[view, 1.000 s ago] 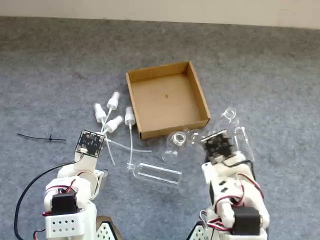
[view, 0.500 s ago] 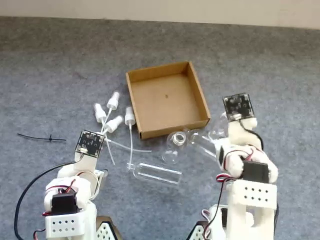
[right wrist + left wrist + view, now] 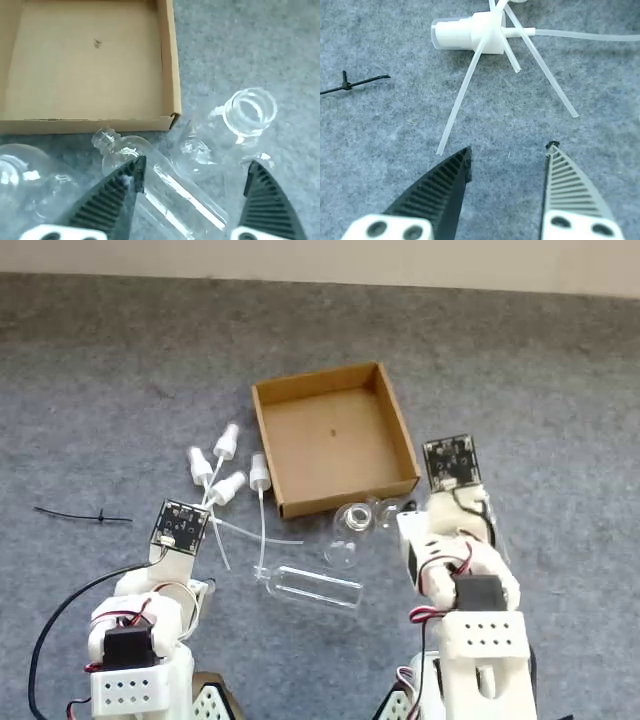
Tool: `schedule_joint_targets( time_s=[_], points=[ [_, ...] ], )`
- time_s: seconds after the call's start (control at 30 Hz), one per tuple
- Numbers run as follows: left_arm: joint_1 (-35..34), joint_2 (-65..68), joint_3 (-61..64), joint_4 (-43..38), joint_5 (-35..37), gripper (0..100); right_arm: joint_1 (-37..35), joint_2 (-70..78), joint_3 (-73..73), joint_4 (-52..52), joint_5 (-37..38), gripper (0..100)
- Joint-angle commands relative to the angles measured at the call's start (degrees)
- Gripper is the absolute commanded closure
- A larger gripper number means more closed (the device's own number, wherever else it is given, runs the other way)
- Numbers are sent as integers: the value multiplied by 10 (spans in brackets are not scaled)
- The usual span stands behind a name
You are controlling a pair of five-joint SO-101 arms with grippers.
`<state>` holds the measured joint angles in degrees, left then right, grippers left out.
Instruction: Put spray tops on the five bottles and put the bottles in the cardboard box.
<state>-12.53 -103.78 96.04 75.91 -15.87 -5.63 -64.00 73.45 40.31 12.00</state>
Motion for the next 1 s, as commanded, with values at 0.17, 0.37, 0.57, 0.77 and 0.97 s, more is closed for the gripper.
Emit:
schedule_joint_targets(
  time_s=[0.17, 0.37, 0.57, 0.77, 0.97],
  points=[
    [2, -7, 11, 3, -4, 783, -2, -58, 80, -147, -11, 723],
    [2, -7, 11, 3, -4, 783, -2, -87, 165, -277, -7, 724],
    [2, -7, 11, 3, -4, 783, -1, -88, 219, -345, -7, 724],
    [2, -7, 11, 3, -4, 783, 0, -89, 220, -347, -7, 866],
    [2, -7, 11, 3, -4, 783, 43, -89, 218, -346, -7, 923]
  ],
)
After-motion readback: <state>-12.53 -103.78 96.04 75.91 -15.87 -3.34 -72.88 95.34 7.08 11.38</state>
